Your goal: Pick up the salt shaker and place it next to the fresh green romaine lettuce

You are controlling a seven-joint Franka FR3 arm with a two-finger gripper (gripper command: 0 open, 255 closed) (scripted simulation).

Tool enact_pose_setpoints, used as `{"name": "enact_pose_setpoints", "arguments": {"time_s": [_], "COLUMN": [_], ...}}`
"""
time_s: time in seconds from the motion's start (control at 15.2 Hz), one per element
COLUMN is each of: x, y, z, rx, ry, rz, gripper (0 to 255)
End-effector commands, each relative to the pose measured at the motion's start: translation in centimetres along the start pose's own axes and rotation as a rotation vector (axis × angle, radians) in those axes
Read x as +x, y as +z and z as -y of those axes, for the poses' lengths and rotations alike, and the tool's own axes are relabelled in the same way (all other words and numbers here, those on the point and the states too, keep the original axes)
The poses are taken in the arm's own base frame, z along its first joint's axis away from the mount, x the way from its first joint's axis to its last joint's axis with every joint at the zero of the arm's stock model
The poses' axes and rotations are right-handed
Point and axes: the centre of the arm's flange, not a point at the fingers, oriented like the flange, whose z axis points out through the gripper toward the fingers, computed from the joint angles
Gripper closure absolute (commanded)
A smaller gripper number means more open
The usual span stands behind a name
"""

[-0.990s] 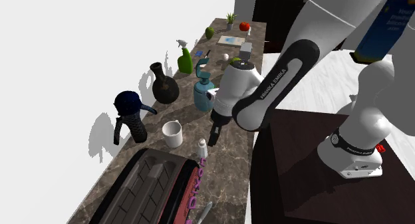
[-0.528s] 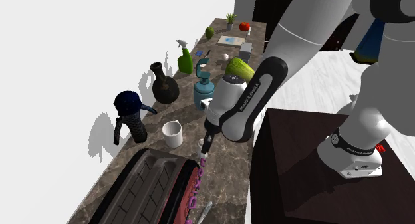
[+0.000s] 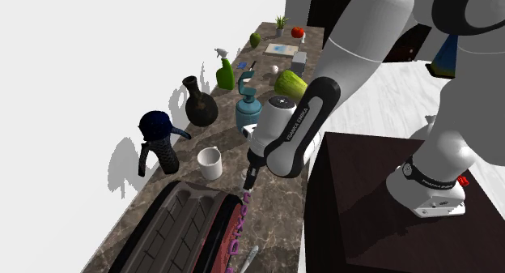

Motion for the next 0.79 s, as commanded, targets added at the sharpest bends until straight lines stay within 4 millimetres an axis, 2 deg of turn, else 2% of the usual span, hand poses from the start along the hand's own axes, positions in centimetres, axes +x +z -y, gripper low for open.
{"name": "enact_pose_setpoints", "arguments": {"time_s": [0.0,0.07,0.13,0.73], "x": [0.00,0.00,0.00,0.00], "y": [0.02,0.02,0.02,0.02], "z": [0.00,0.00,0.00,0.00], "rx": [0.000,0.000,0.000,0.000], "ry": [0.000,0.000,0.000,0.000], "rz": [0.000,0.000,0.000,0.000], "gripper": [0,0,255,255]}}
